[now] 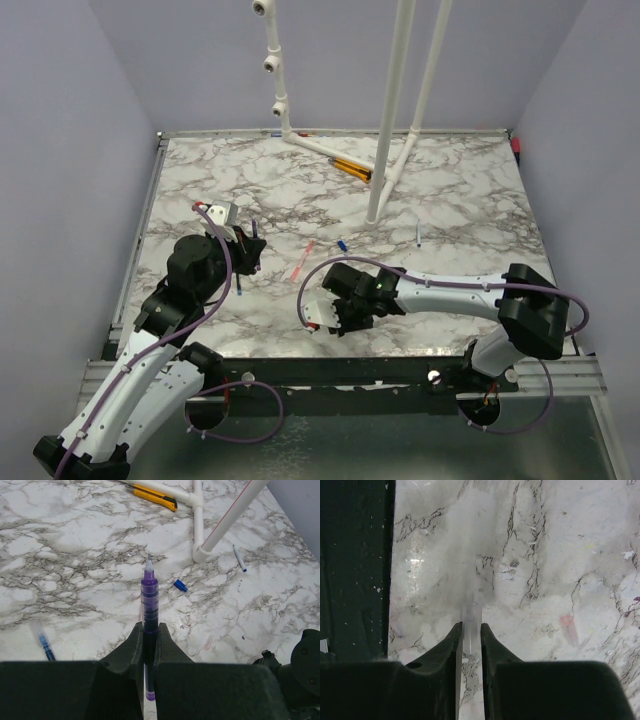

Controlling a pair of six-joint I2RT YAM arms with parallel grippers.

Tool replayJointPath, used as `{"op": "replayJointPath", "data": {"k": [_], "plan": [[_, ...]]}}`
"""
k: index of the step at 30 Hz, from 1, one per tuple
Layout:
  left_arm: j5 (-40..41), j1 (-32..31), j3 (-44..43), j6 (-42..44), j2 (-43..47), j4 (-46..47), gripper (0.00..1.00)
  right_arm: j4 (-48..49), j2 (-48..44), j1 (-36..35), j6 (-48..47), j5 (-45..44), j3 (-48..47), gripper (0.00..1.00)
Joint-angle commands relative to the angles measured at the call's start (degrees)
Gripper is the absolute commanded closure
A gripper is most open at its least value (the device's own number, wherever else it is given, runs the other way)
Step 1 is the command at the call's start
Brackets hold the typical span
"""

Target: Insert the pens into the pen caps

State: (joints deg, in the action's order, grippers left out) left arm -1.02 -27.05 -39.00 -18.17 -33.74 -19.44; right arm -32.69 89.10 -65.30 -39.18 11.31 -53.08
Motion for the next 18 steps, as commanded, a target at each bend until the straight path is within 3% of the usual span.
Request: {"op": "replayJointPath", "data": {"k": [1, 13, 18], "plan": [[-1.25, 0.37, -1.27, 0.58, 0.6, -0.16, 1.0, 1.09, 0.49, -0.55, 1.28, -0.18, 0.53, 0.8], [-1.36, 0.42, -1.29, 0.45, 0.62, -0.14, 1.0, 0.7, -4.7, -0.52, 4.08, -0.99, 0.77, 0.67], [-1.41, 0.42, -1.29, 0.5, 0.66, -0.16, 1.0, 1.72, -8.46, -0.46, 10.46, -3.59, -0.55, 0.62]]}}
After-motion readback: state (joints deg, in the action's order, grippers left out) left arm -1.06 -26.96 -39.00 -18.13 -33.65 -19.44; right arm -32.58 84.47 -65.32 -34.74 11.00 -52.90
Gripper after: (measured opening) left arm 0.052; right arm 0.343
